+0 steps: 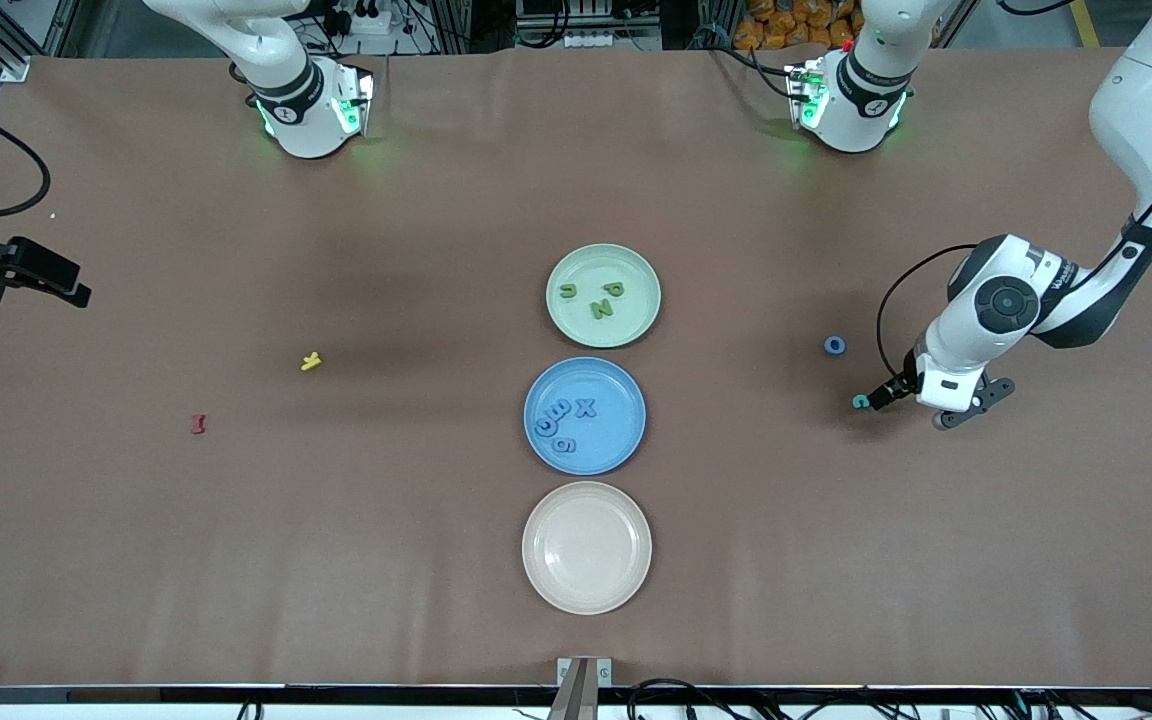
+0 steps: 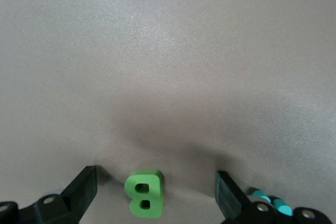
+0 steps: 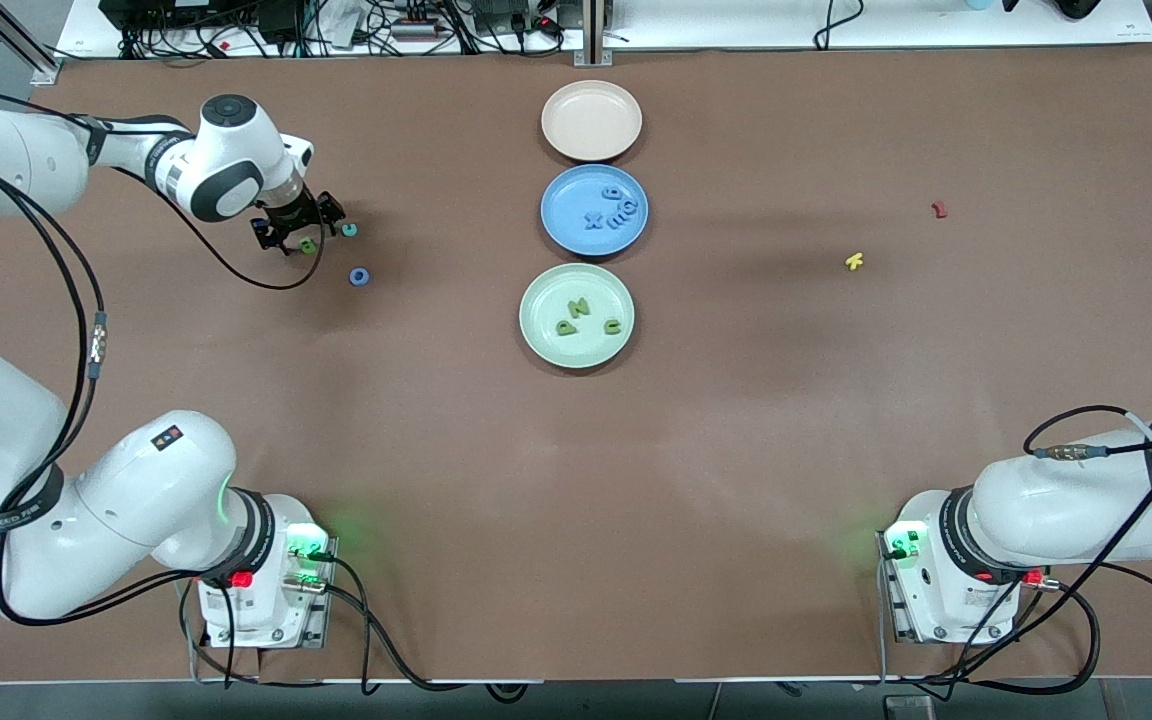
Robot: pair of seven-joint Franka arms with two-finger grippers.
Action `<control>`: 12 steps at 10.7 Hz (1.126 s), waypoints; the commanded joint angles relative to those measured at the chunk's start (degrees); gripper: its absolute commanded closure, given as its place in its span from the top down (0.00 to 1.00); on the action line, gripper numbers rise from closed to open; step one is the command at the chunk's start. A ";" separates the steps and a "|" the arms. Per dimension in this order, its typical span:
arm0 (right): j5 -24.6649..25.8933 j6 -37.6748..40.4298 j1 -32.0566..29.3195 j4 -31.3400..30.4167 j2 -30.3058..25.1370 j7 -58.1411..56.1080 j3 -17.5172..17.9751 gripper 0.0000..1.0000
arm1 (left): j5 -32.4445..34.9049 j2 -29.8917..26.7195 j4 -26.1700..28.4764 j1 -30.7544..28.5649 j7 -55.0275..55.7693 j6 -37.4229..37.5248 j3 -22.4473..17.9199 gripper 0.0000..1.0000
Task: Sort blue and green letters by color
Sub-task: 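Lower the left gripper over the green B and close on it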
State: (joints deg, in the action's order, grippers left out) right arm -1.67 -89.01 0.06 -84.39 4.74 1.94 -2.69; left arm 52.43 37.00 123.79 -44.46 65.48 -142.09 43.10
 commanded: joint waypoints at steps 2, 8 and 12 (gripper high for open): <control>-0.44 1.03 0.03 1.42 0.62 0.70 -0.12 1.00 | 1.10 0.44 1.54 -2.21 0.79 -0.47 0.05 1.00; -0.44 0.32 0.11 1.42 1.32 0.70 -0.12 1.00 | -3.20 -0.26 2.07 -2.39 0.88 -0.47 1.98 1.00; -0.35 -0.03 0.11 1.51 1.77 0.70 -0.12 1.00 | -4.26 -0.52 2.07 -2.39 0.79 -0.47 2.51 1.00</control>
State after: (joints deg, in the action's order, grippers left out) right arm -1.67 -89.28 0.06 -84.39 5.63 1.94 -2.73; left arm 49.42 37.06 124.83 -46.02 65.90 -142.28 44.70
